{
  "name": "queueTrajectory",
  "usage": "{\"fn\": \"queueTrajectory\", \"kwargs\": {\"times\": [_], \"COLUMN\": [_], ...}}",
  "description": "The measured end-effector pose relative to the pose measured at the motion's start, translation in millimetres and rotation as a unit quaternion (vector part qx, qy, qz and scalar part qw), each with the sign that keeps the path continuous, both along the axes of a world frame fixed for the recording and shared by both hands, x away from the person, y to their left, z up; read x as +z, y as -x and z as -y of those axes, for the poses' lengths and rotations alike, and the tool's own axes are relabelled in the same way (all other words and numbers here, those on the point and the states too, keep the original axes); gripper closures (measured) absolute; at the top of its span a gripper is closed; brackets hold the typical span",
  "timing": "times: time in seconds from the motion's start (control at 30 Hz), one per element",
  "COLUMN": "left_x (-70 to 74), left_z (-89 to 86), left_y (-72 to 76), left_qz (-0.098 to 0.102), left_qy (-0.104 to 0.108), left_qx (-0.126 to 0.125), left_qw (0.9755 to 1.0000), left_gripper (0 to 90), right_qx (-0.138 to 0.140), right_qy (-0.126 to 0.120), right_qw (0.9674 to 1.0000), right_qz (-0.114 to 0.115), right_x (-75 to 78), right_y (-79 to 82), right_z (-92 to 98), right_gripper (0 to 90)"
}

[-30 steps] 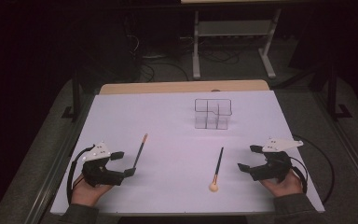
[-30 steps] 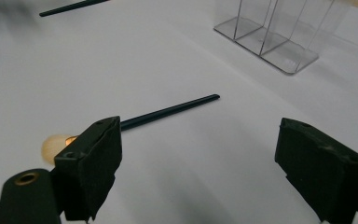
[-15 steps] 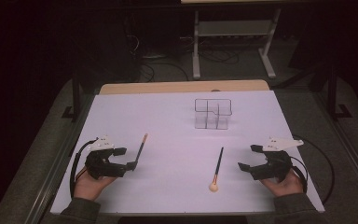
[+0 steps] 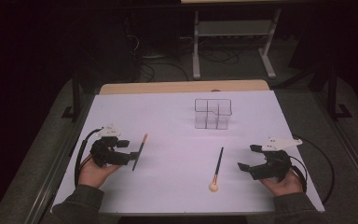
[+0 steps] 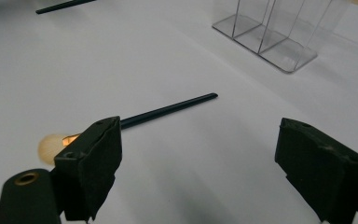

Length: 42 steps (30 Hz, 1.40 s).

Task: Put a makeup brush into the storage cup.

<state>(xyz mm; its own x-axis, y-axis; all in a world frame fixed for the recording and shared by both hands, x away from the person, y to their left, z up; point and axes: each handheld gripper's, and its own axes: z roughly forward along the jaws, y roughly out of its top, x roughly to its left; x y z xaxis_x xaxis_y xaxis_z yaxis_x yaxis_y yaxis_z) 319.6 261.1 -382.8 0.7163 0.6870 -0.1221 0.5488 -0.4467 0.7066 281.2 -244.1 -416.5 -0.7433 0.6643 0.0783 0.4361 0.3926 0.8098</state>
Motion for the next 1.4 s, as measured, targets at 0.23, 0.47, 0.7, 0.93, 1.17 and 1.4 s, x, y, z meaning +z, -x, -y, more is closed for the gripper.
{"fn": "queueTrajectory", "kwargs": {"times": [0.23,0.47,0.7,0.93,1.17,1.4], "left_x": [-1.4,-3.2,-1.9,-5.6,-13.1,-13.5], "left_z": [5.6,9.9,14.3,19.8,25.2,32.9], "left_y": [-11.4,-24.5,-35.7,-46.0,-56.6,-63.2], "left_qz": [-0.02,-0.041,-0.051,-0.067,-0.091,-0.099], "left_qy": [-0.007,-0.025,-0.042,-0.044,-0.064,-0.09], "left_qx": [0.007,0.007,0.011,0.023,0.035,0.031], "left_qw": [0.9998,0.9988,0.9977,0.9965,0.9932,0.9905], "left_gripper": [33.3,35.0,35.6,38.7,42.4,46.4], "right_qx": [0.001,0.0,0.0,-0.001,-0.003,-0.003], "right_qy": [0.001,0.0,-0.001,-0.002,-0.006,-0.007], "right_qw": [1.0,1.0,1.0,1.0,1.0,1.0], "right_qz": [0.0,-0.001,0.002,0.0,0.002,0.0], "right_x": [0.4,0.4,0.9,1.2,1.7,1.8], "right_y": [-0.6,-1.5,-1.7,-2.5,-3.8,-4.0], "right_z": [-0.1,0.4,1.3,1.7,2.7,3.4], "right_gripper": [13.7,13.7,13.7,13.7,13.7,13.7]}}
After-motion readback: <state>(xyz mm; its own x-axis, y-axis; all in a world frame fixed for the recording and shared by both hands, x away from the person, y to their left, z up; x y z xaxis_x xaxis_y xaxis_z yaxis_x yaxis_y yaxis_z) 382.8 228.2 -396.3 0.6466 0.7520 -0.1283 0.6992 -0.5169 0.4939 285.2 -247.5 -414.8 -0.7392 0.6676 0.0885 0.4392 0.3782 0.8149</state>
